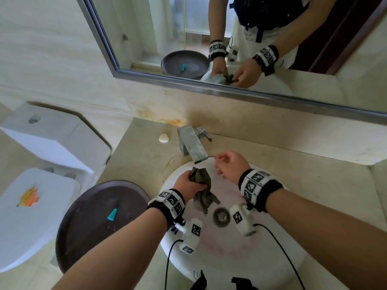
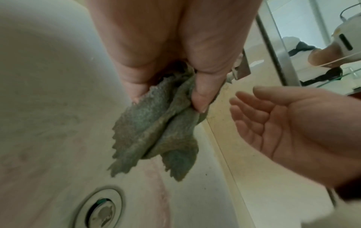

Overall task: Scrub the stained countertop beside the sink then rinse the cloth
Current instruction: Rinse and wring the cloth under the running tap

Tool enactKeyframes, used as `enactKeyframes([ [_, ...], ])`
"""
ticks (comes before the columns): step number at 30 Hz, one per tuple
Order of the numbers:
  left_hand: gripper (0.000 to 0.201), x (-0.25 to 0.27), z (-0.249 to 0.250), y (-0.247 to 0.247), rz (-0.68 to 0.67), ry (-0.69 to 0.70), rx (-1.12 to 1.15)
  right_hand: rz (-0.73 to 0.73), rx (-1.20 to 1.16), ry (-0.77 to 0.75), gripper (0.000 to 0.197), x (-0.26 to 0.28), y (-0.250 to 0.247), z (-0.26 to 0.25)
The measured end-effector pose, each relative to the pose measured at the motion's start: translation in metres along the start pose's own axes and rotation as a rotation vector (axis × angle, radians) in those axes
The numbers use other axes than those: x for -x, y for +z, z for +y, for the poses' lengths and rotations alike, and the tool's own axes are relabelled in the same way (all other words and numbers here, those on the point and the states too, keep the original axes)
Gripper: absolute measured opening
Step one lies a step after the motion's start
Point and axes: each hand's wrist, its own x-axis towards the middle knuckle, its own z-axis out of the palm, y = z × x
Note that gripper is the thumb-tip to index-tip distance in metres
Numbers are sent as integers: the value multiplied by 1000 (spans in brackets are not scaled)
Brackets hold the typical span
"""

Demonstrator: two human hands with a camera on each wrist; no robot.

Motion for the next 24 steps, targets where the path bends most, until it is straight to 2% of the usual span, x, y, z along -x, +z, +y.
enactKeyframes([
  [4, 19, -15, 2, -1, -27, -25, 10, 41, 107, -18, 33, -35, -5, -21],
  [7, 24, -26, 4, 0, -19, -18, 29, 30, 204, -55, 50, -55, -4, -34],
  [11, 28, -36, 10, 0, -32, -1, 66, -21, 298, -111, 40, -68, 2, -45],
  [18, 46, -40, 12, 2, -6, 47, 88, -10, 458, -207, 29, -68, 1, -48],
  [21, 45, -41, 11, 1, -5, 64, 91, -31, 627, -238, 29, -69, -2, -55],
  [24, 44, -42, 10, 1, -1, 89, 95, -35, 661, -234, 28, -72, -5, -60],
])
